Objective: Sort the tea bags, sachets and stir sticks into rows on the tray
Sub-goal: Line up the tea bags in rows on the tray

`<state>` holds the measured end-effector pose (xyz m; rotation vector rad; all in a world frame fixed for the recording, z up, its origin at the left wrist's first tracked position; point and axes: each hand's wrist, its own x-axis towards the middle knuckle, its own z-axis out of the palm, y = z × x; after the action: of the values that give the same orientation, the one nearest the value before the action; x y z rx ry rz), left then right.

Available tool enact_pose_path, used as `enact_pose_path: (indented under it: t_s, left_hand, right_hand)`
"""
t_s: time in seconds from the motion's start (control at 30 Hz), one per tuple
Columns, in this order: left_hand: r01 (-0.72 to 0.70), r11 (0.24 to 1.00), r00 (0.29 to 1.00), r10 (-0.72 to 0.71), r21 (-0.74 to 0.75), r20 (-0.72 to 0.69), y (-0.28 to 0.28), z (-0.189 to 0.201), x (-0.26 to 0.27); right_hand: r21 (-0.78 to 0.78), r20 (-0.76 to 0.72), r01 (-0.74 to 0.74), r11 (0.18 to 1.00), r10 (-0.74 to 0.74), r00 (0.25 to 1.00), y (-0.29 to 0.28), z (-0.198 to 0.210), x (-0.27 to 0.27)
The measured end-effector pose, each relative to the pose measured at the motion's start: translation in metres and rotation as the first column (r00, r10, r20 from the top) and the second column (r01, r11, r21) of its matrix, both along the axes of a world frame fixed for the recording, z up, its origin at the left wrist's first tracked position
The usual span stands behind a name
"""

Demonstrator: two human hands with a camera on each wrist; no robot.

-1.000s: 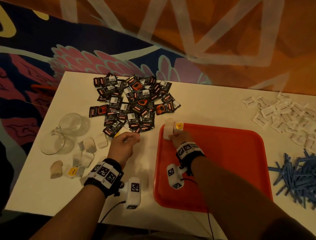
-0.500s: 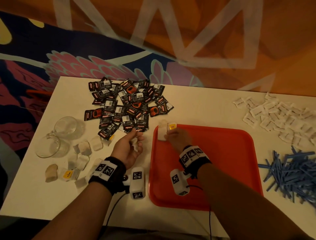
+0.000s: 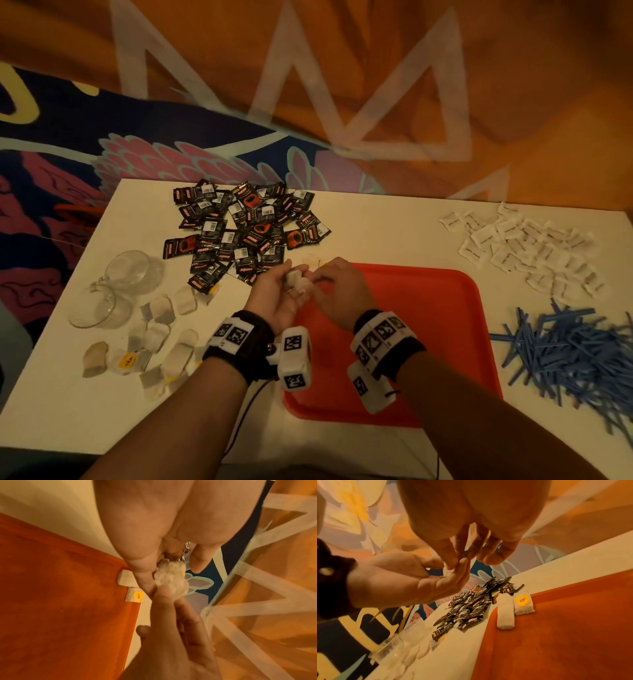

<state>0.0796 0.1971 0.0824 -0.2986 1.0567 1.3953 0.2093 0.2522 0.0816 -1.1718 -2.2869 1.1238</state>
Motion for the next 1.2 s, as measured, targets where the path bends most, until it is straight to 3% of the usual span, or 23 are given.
enact_pose_path:
  t_s: [0.33,0.43,0.57,0.7,0.77,0.83,1.03,1.13,1.2]
  left_hand:
    - [0.123,0.992,0.965,-0.117,0.010,-0.235,-0.008,0.003,0.019]
    - [0.197,0.980,0.917,-0.189,-0.013,-0.352,-0.010,0.005,0.024]
    - [0.310,0.950,0.776,-0.273,-0.034,-0.569,-0.010,0.009,0.028]
    - [0.412,0.911,0.480,-0.243,-0.029,-0.843,-0.007,0.012,0.027]
    - [0.400,0.916,0.398,-0.197,-0.025,-0.896,-0.003,0.014,0.026]
    - [0.373,0.928,0.409,-0.166,-0.002,-0.897,-0.001,0.014,0.025]
    - [0.268,0.963,0.628,-0.169,0.007,-0.760,0.003,0.004,0.018]
    - [0.243,0.969,0.640,-0.189,-0.037,-0.744,0.002,-0.004,0.017]
    - [0.244,0.966,0.605,-0.219,-0.083,-0.766,0.000,-0.011,0.014]
  right_hand:
    - [-0.367,-0.183,0.200,0.909,-0.281,0.942,0.018,0.009,0.021]
    - [-0.381,-0.221,0.206,0.901,-0.305,0.926,0.020,0.011,0.022]
    - [-0.265,-0.219,0.154,0.952,-0.215,0.952,0.020,0.015,0.028]
    - [-0.161,-0.192,0.094,0.983,-0.125,0.973,0.019,0.022,0.032]
    - [-0.147,-0.199,0.137,0.980,-0.165,0.966,0.019,0.019,0.033]
    - [-0.195,-0.238,0.150,0.969,-0.195,0.951,0.019,0.015,0.034]
    - [-0.348,-0.161,0.128,0.929,-0.194,0.968,0.010,-0.007,0.035]
    - [-0.360,-0.153,0.150,0.921,-0.217,0.964,0.007,-0.018,0.033]
    - [-0.376,-0.092,0.174,0.910,-0.223,0.970,0.007,-0.024,0.031]
